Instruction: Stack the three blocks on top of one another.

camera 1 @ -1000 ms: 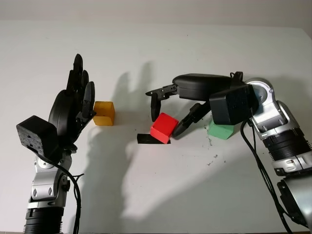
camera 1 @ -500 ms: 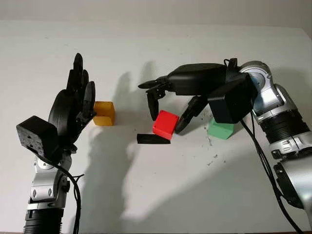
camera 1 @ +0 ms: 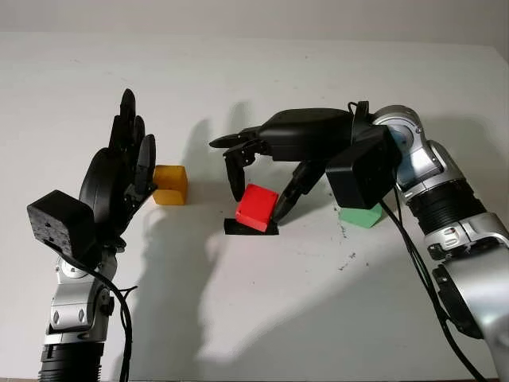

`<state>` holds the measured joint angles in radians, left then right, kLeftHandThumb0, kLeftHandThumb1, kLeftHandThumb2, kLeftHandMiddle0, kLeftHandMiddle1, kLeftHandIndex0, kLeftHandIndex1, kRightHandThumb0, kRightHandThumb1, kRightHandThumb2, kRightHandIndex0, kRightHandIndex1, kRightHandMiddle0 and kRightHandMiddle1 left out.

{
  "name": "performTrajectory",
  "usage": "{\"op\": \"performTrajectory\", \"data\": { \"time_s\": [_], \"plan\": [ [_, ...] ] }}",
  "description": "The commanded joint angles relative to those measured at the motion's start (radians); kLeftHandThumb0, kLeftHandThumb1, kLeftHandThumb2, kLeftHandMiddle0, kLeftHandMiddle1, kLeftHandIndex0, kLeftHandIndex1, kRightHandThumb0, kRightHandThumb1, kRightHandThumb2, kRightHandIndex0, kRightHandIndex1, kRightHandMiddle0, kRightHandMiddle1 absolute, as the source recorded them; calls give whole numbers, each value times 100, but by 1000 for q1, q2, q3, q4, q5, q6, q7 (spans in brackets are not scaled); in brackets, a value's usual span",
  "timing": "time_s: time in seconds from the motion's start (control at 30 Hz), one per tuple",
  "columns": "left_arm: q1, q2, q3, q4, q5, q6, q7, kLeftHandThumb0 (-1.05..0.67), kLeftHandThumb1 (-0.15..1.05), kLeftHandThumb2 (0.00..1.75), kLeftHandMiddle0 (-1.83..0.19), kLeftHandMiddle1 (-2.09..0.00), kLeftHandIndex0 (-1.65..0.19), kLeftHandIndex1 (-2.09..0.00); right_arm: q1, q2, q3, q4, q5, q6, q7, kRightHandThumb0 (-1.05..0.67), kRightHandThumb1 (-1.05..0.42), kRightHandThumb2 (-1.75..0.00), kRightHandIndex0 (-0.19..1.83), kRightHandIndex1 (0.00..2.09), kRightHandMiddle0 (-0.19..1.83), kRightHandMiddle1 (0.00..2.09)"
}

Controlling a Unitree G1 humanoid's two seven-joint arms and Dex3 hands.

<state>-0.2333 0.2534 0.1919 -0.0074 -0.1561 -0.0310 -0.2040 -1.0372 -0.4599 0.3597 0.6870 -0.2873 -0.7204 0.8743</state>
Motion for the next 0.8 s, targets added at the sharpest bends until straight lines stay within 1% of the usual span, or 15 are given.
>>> {"op": "performTrajectory", "data": {
  "time_s": [0.0, 0.1, 0.4, 0.77],
  "plan": [
    [14, -1, -3, -17, 5, -4, 5, -75, 105, 61, 19, 0, 19, 0, -26, 7, 5, 14, -7, -20, -15, -43, -99, -6, 10, 5, 35, 145],
    [15, -1, -1, -17, 2, -5, 1, -76, 105, 61, 19, 0, 19, 0, -30, 12, 10, 37, -23, -55, -39, -45, -98, -5, 11, 6, 37, 147],
    [17, -4, 0, -23, -3, -3, 2, -76, 105, 60, 19, 0, 19, 0, -41, 17, 22, 94, -47, -106, -71, -46, -97, -5, 12, 6, 39, 150],
    [16, -7, 1, -26, -9, 4, 2, -74, 105, 61, 19, 0, 19, 0, -50, 14, 34, 119, -86, -136, -114, -47, -96, -5, 12, 6, 39, 147]
  ]
}}
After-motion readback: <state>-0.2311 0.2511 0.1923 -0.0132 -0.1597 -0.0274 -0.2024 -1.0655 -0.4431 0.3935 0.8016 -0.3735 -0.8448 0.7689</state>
